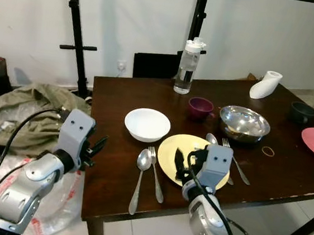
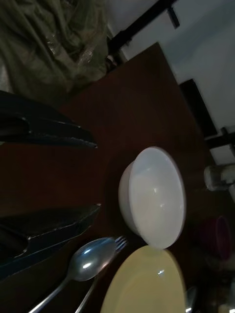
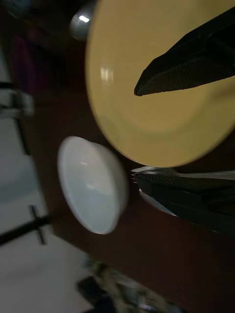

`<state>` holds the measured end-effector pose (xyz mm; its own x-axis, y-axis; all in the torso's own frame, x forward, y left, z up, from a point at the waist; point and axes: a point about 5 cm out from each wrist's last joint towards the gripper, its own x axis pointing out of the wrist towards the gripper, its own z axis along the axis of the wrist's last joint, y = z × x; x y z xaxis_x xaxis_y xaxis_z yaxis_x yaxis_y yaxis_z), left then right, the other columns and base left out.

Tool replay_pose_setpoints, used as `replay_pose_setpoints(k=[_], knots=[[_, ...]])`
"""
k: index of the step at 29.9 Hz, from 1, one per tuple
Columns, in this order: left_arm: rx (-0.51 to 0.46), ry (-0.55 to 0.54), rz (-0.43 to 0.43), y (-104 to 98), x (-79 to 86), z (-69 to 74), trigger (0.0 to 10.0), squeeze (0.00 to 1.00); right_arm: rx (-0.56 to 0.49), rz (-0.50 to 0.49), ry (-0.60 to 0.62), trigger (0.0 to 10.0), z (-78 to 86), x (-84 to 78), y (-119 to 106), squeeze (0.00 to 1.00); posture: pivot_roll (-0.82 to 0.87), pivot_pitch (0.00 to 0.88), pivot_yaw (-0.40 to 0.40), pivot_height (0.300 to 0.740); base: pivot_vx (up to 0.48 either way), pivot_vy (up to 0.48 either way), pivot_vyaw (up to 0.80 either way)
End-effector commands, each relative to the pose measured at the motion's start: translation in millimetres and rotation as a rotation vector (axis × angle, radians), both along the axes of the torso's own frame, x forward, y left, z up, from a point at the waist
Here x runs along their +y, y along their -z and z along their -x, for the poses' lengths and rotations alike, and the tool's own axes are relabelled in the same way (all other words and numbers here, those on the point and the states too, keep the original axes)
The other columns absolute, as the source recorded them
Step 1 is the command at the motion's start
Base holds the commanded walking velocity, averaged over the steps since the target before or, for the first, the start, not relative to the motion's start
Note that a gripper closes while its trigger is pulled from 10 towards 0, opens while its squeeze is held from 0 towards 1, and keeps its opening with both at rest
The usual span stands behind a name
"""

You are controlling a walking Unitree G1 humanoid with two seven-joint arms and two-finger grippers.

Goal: Setting the table

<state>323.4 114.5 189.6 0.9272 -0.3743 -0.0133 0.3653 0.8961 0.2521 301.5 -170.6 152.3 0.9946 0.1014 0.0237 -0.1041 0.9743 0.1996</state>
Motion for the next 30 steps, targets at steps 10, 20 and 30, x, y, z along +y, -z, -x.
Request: replay_pose_setpoints(k=[10,20,30], knots=[[0.165,0.057,0.004,15.5,7.0,5.7,10.0,0.0,0.132,0.039,-0.133,10.0,-8.7,34.2,19.7,0.0,0.03,0.076,0.058,0.74,0.0,0.0,0.0],[0.249,0.159,0.04,20.3,22.7,10.8,10.0,0.0,0.181,0.081,-0.254,10.0,-26.1,52.7,17.3,0.0,0.03,0.129,0.045,0.74,0.0,0.0,0.0],[0.253,0.166,0.014,20.7,17.5,15.6,10.0,0.0,0.257,0.124,-0.324,10.0,-23.8,66.4,20.7,0.0,0.02,0.17,0.027,0.74,0.0,0.0,0.0]])
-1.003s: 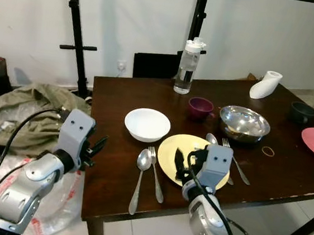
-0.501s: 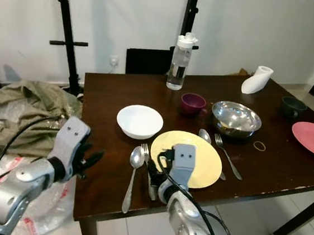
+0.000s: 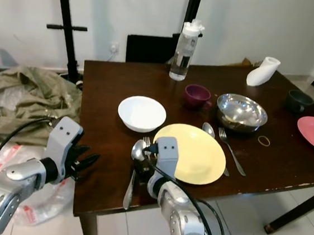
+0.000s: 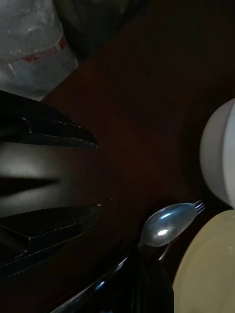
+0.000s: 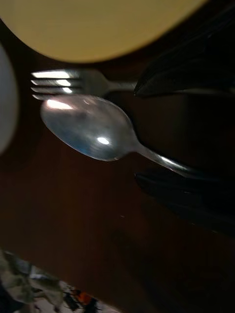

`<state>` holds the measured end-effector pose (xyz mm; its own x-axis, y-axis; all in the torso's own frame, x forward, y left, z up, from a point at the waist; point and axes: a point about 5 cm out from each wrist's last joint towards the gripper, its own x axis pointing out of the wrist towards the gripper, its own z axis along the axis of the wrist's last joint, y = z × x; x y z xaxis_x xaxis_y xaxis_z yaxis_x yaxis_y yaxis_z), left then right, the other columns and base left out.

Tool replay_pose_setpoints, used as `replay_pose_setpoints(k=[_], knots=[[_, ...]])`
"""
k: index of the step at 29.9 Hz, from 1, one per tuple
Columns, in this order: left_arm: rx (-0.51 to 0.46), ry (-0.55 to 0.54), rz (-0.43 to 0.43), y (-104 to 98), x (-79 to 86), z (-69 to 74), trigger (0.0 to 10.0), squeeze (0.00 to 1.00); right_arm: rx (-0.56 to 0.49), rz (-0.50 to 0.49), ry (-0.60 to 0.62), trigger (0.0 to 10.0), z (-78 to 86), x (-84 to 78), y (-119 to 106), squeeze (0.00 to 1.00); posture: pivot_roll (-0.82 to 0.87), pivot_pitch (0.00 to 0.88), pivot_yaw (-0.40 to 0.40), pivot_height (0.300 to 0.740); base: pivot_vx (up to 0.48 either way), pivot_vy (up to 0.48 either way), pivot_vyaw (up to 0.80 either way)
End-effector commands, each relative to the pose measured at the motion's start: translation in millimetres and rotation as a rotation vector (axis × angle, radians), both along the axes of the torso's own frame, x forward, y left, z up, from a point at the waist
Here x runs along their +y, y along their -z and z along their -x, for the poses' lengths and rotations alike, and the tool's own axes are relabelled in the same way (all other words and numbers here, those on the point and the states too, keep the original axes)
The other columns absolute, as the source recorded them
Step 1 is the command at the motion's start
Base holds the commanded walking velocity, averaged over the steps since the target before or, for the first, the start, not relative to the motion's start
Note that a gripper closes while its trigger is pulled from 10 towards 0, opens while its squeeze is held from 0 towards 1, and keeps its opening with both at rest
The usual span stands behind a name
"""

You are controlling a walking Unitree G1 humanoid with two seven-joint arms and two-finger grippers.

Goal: Setting the table

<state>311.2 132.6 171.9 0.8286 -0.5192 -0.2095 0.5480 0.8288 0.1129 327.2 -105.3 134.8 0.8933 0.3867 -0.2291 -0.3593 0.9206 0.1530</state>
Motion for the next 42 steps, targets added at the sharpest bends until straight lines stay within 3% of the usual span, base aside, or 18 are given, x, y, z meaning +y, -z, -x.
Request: replay_pose_setpoints(k=[1,7,17,18,19,20,21,28,33,42], knots=[[0.013,0.009,-0.02,3.0,-0.5,3.5,10.0,0.0,0.019,0.019,-0.015,10.0,1.8,1.2,3.1,0.0,0.02,0.17,0.027,0.74,0.0,0.0,0.0],[0.019,0.011,-0.025,4.6,-3.7,3.6,10.0,0.0,0.041,0.082,-0.037,10.0,5.0,9.2,9.8,0.0,0.02,0.181,0.029,0.74,0.0,0.0,0.0],[0.023,0.013,-0.033,6.3,-7.3,4.3,10.0,0.0,0.093,0.152,-0.013,9.8,9.1,9.5,22.3,0.0,0.02,0.186,0.031,0.74,0.0,0.0,0.0],[0.023,0.012,-0.034,6.7,-7.7,4.5,10.0,0.0,0.097,0.179,-0.018,6.1,10.5,10.0,25.2,0.0,0.02,0.186,0.031,0.74,0.0,0.0,0.0],[0.024,0.011,-0.035,7.0,-8.0,4.6,10.0,0.0,0.098,0.197,-0.022,6.1,11.5,10.4,27.0,0.0,0.02,0.186,0.031,0.74,0.0,0.0,0.0],[0.025,0.009,-0.035,7.4,-8.2,4.8,10.0,0.0,0.102,0.22,-0.032,2.2,13.1,10.8,29.7,0.0,0.02,0.186,0.031,0.74,0.0,0.0,0.0],[0.025,0.007,-0.034,7.5,-8.5,4.9,10.0,0.0,0.101,0.25,-0.045,0.0,14.8,10.7,32.6,0.0,0.02,0.189,0.026,0.74,0.0,0.0,0.0],[0.027,-0.003,-0.033,8.0,-9.0,5.0,10.0,0.0,0.134,0.333,-0.084,0.0,22.5,6.7,47.9,0.0,0.02,0.187,0.023,0.74,0.0,0.0,0.0],[0.025,-0.011,-0.033,8.5,-8.6,4.3,10.0,0.0,0.149,0.271,-0.085,0.0,23.3,6.3,47.6,0.0,0.02,0.183,0.022,0.74,0.0,0.0,0.0],[0.023,-0.015,-0.032,8.9,-9.8,3.6,10.0,0.0,-0.029,0.137,-0.041,0.0,10.6,6.3,12.2,0.0,0.01,0.172,0.024,0.74,0.0,0.0,0.0]])
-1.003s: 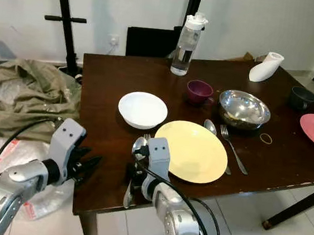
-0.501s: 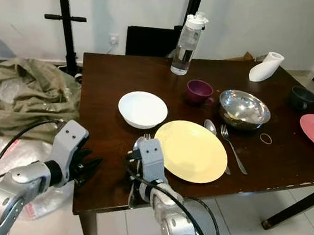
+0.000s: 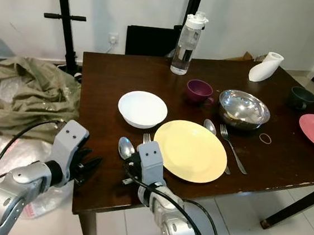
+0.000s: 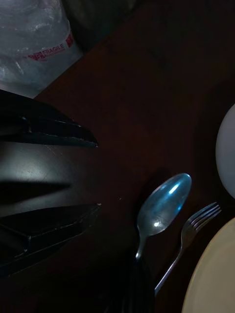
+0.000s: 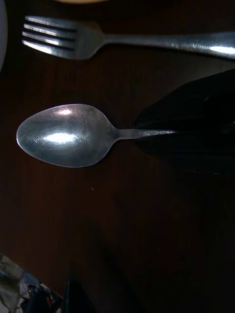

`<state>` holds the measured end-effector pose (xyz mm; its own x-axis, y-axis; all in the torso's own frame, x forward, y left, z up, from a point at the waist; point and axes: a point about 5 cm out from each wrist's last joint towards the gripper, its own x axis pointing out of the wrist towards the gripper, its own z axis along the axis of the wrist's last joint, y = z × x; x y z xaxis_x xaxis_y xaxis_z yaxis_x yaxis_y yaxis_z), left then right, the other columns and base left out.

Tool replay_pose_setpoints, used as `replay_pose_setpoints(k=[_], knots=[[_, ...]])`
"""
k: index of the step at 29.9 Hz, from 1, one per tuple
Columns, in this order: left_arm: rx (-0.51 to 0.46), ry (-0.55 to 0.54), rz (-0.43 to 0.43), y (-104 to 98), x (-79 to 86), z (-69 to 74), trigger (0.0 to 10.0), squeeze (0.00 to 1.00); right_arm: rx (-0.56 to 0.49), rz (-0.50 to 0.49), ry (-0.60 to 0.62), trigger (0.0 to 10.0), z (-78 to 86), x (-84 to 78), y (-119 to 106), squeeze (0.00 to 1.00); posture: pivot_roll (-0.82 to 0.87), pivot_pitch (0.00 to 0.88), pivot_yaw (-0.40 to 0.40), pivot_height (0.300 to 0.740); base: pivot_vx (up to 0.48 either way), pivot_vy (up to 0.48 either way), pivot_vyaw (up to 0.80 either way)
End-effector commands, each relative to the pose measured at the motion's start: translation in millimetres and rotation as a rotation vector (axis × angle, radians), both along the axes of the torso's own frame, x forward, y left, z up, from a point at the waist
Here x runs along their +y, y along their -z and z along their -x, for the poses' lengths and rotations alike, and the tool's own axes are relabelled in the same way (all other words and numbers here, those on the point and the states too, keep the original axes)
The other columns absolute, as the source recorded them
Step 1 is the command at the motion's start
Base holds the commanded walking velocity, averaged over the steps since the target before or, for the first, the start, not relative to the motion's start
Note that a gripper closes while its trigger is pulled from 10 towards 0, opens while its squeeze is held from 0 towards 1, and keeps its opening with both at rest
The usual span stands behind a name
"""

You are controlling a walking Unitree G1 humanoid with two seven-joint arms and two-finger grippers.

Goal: Setting the table

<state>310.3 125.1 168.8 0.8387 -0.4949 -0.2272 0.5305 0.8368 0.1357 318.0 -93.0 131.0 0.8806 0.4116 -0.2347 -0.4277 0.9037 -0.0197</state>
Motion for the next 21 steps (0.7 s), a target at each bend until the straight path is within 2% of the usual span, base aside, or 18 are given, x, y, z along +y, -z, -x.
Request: replay_pose_setpoints(k=[1,3,4,6,7,8,9,13,16,20,21], knots=[[0.02,0.007,-0.002,5.9,-2.3,2.7,10.0,0.0,0.035,-0.023,0.031,0.0,1.5,-6.0,8.4,0.0,0.01,0.172,0.024,0.74,0.0,0.0,0.0],[0.009,0.005,0.017,2.6,-1.9,2.3,10.0,0.0,-0.065,-0.077,0.036,0.0,-2.4,-6.8,-12.6,0.0,0.01,0.169,0.026,0.74,0.0,0.0,0.0],[0.009,0.005,0.017,2.6,-1.9,2.3,10.0,0.0,-0.065,-0.077,0.036,0.0,-2.4,-6.8,-12.6,0.0,0.01,0.169,0.026,0.74,0.0,0.0,0.0],[-0.019,-0.011,0.085,-6.2,0.0,1.3,10.0,0.0,-0.173,-0.126,0.049,0.0,-4.7,-8.3,-34.8,0.0,0.01,0.163,0.028,0.74,0.0,0.0,0.0],[-0.019,-0.011,0.085,-6.2,0.0,1.3,10.0,0.0,-0.173,-0.126,0.049,0.0,-4.7,-8.3,-34.8,0.0,0.01,0.163,0.028,0.74,0.0,0.0,0.0],[-0.042,-0.027,0.127,-13.1,2.4,0.5,10.0,0.0,-0.227,-0.167,0.064,2.8,-4.5,-9.5,-47.3,0.0,0.02,0.158,0.029,0.74,0.0,0.0,0.0],[-0.085,-0.075,0.179,-24.0,9.4,-0.1,10.0,0.0,-0.308,-0.246,0.103,10.0,-0.8,-13.1,-66.5,0.0,0.02,0.144,0.034,0.74,0.0,0.0,0.0],[-0.108,-0.098,0.182,-27.5,12.9,2.2,10.0,0.0,-0.348,-0.282,0.129,10.0,5.4,-16.1,-73.4,0.0,0.02,0.136,0.036,0.74,0.0,0.0,0.0],[-0.139,-0.127,0.14,-23.8,11.2,9.4,10.0,0.0,-0.372,-0.331,0.211,10.0,18.8,-24.6,-70.0,0.0,0.02,0.128,0.043,0.74,0.0,0.0,0.0],[-0.135,-0.154,0.169,-19.0,4.4,13.6,10.0,0.0,-0.379,-0.345,0.339,10.0,30.4,-42.1,-61.1,0.0,0.02,0.127,0.051,0.74,0.0,0.0,0.0],[-0.135,-0.154,0.169,-19.0,4.4,13.6,10.0,0.0,-0.379,-0.345,0.339,10.0,30.4,-42.1,-61.1,0.0,0.02,0.127,0.051,0.74,0.0,0.0,0.0]])
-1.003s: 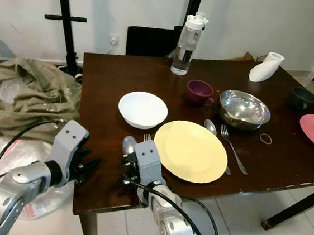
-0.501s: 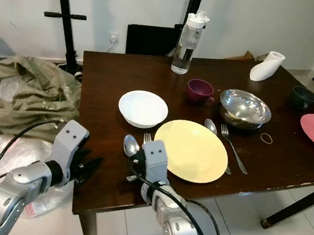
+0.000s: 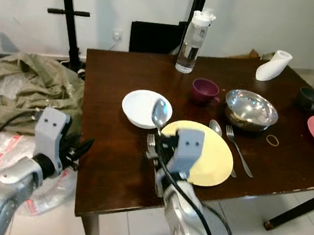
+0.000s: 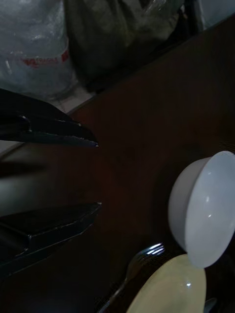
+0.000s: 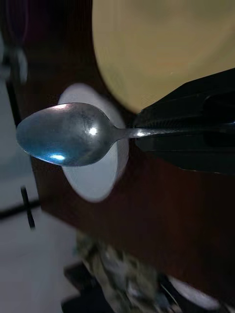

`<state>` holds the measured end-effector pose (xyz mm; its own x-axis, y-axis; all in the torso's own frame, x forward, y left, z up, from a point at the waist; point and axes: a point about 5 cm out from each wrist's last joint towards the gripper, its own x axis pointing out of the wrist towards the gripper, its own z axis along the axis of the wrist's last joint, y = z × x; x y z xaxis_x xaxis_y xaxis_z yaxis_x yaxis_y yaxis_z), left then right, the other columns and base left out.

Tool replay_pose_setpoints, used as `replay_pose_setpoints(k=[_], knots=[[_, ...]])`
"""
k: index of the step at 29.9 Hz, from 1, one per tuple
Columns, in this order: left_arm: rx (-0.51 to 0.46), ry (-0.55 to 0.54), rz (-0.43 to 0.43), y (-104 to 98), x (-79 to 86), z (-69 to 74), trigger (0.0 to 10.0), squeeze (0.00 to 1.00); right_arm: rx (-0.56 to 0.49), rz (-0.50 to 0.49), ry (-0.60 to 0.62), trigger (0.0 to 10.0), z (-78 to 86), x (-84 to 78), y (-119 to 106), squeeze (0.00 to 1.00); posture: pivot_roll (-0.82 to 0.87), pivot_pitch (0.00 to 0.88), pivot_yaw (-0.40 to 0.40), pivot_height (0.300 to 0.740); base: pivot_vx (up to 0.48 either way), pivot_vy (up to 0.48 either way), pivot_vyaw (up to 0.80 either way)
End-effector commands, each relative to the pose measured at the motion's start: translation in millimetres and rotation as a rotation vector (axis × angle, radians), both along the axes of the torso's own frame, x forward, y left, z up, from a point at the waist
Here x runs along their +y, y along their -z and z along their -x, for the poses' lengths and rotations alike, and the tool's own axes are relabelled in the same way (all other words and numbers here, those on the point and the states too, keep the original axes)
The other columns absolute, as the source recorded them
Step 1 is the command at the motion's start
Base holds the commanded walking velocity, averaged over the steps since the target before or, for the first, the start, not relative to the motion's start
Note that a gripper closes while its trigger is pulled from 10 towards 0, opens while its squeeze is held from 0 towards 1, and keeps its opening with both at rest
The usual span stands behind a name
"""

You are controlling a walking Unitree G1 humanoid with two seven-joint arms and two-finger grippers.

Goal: Setting the table

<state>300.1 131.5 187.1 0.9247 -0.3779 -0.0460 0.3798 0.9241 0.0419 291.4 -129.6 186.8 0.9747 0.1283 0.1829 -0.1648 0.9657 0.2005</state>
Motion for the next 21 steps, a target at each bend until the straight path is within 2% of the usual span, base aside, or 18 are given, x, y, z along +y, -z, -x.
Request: replay_pose_setpoints(k=[1,6,11,21], knots=[[-0.011,-0.003,0.001,0.8,-4.1,3.0,10.0,0.0,-0.028,-0.016,0.066,10.0,5.5,-11.2,-3.6,0.0,0.01,0.121,0.053,0.74,0.0,0.0,0.0],[0.003,0.002,0.037,4.3,-11.9,4.2,10.0,0.0,0.002,0.01,0.1,10.0,12.7,-26.3,1.4,0.0,0.01,0.123,0.065,0.74,0.0,0.0,0.0],[0.001,0.015,0.027,6.4,-13.4,8.3,10.0,0.0,-0.001,0.006,0.108,10.0,18.2,-29.2,2.1,0.0,0.01,0.12,0.069,0.74,0.0,0.0,0.0],[0.002,0.014,0.035,7.9,-19.5,5.5,10.0,0.0,0.004,-0.001,0.128,10.0,17.4,-30.2,3.7,0.0,0.01,0.114,0.082,0.74,0.0,0.0,0.0]])
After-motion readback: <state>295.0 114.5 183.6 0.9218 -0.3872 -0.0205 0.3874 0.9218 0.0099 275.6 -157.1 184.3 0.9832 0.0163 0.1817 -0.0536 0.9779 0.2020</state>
